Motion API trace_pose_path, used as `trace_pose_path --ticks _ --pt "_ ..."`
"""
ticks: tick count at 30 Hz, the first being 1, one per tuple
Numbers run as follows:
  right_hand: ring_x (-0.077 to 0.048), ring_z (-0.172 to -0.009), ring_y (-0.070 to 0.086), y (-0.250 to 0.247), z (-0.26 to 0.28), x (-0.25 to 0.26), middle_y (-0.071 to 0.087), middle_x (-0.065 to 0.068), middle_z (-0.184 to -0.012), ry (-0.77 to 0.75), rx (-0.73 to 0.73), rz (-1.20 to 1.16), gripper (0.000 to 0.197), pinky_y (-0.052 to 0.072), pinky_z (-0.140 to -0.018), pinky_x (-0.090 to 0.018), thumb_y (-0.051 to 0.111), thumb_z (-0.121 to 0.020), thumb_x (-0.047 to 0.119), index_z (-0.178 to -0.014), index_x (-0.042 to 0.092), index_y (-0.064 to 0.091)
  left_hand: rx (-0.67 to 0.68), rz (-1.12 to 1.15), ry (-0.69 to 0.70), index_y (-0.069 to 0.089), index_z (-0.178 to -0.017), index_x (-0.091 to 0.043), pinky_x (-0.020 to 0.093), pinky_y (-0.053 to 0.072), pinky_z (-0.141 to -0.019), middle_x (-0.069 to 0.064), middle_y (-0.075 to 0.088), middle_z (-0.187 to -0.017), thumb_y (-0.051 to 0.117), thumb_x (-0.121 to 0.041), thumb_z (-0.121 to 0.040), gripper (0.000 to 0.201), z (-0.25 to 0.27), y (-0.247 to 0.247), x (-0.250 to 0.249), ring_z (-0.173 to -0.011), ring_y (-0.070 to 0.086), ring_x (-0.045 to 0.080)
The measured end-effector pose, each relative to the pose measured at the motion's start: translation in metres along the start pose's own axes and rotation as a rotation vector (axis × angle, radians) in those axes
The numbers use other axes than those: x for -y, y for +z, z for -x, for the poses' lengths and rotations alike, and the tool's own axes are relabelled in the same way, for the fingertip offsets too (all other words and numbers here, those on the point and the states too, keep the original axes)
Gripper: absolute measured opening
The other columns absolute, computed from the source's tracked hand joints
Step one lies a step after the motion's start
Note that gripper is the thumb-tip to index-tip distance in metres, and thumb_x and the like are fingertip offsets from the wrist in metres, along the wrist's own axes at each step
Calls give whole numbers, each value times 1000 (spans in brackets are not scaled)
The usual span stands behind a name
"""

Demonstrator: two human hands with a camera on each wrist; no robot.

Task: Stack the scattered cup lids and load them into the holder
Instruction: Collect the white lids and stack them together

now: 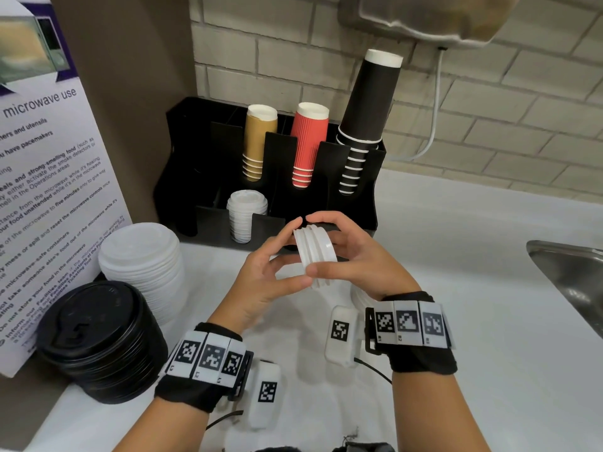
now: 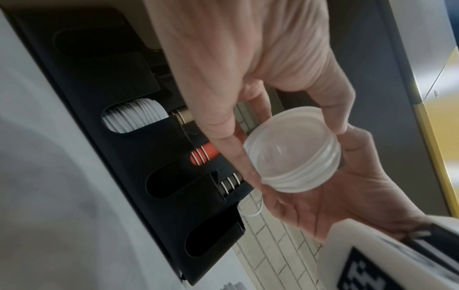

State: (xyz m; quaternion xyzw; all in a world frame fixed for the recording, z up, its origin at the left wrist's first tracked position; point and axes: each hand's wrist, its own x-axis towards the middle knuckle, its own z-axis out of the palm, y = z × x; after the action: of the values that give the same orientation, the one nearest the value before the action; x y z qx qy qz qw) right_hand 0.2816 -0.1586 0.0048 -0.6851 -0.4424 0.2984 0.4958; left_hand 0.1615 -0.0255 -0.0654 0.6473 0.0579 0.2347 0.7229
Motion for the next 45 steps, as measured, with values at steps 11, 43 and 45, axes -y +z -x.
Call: trace_pose_path --ticks 11,43,45 --pt "-9 -107 62 7 -8 2 63 6 -113 -26 -36 105 63 55 -86 -28 86 -67 29 -122 36 55 -124 -26 37 49 -129 -55 41 54 -95 -13 61 -124 87 -28 -57 86 1 0 1 -116 60 9" --pt "-31 -130 33 67 -192 -4 35 -14 -141 -111 48 1173 67 44 -99 -43 69 -85 31 -141 9 39 -471 15 -185 68 -98 -27 32 51 -81 -6 62 -93 63 -14 -92 16 5 -29 22 -88 63 16" --pt "-30 -130 33 69 -188 -4 35 -13 -142 -106 30 1219 67 43 -99 -41 66 -87 35 -142 11 37 -465 25 -178 67 -101 -24 22 53 -73 -6 62 -93 62 -13 -92 15 5 -28 22 -89 62 16"
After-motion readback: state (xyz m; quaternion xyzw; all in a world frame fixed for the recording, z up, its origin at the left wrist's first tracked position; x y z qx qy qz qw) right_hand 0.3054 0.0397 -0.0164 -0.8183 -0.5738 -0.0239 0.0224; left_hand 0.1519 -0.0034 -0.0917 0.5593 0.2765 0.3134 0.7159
